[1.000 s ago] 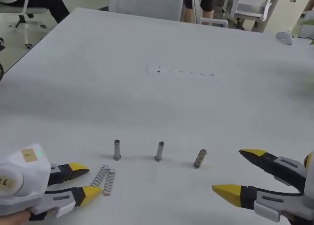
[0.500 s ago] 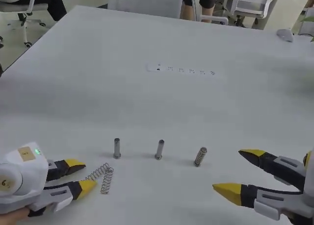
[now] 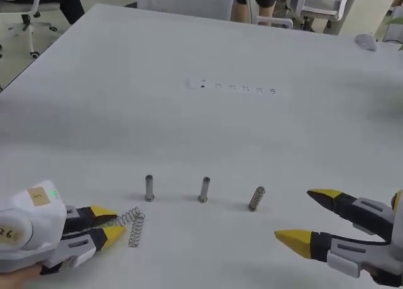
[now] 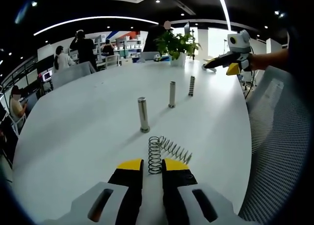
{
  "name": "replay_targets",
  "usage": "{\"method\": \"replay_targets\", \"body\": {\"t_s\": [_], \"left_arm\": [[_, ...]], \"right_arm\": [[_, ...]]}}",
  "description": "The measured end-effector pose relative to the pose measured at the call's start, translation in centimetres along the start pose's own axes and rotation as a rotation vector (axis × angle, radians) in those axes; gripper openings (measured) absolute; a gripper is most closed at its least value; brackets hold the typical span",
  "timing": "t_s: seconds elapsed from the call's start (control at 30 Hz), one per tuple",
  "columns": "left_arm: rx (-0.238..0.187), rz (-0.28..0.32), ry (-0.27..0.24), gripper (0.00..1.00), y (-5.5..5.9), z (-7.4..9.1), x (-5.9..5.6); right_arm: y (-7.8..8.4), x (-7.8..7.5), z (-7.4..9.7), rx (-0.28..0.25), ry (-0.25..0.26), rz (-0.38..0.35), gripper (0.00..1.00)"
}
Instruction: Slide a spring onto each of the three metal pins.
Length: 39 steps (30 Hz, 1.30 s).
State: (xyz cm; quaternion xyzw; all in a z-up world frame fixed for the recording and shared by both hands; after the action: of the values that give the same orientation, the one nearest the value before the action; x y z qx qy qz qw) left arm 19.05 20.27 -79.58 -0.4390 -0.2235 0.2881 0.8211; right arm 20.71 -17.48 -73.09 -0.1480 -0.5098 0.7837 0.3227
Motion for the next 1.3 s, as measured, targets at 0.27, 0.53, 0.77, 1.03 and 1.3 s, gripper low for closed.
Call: {"method": "replay_targets", "body": {"t_s": [0.27, 0.53, 0.77, 1.03, 1.3], "left_arm": [[-0.005, 0.01, 0.003, 0.03, 0.1, 0.1, 0.0], [-0.006, 0.031, -0.002, 0.03, 0.2, 0.3, 0.2], [-0.013, 0.037, -0.007, 0.03, 0.2, 1.0, 0.5], [-0.024, 0.037, -0.019, 0.03, 0.0, 1.8, 0.7], [-0.058, 0.025, -0.02, 0.03, -1.0, 2.8, 0.7]], "right_arm": [[0.0, 0.1, 0.0, 0.002, -0.002, -0.002, 0.61], [0.2, 0.2, 0.0, 0.019, -0.002, -0.001, 0.6], [0.1, 0.2, -0.1, 0.019, -0.001, -0.004, 0.6], [0.1, 0.3, -0.3, 0.025, -0.006, 0.0, 0.59], [-0.2, 0.3, -0.2, 0.022, -0.007, 0.01, 0.59]]}}
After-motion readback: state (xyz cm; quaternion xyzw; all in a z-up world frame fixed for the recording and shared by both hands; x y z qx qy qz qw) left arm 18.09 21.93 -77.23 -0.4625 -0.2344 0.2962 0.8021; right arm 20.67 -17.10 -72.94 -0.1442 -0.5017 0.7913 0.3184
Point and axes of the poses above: the centre of the closed fingertips' face, and the gripper's own axes: z roughly backward along the fingers, x roughly to its left, y roughly out of its underside, the point moved 10 cm from there along z, roughly backward along the fingers, and after that the axes turned 4 degrees about -z, right-handed, at the moved point
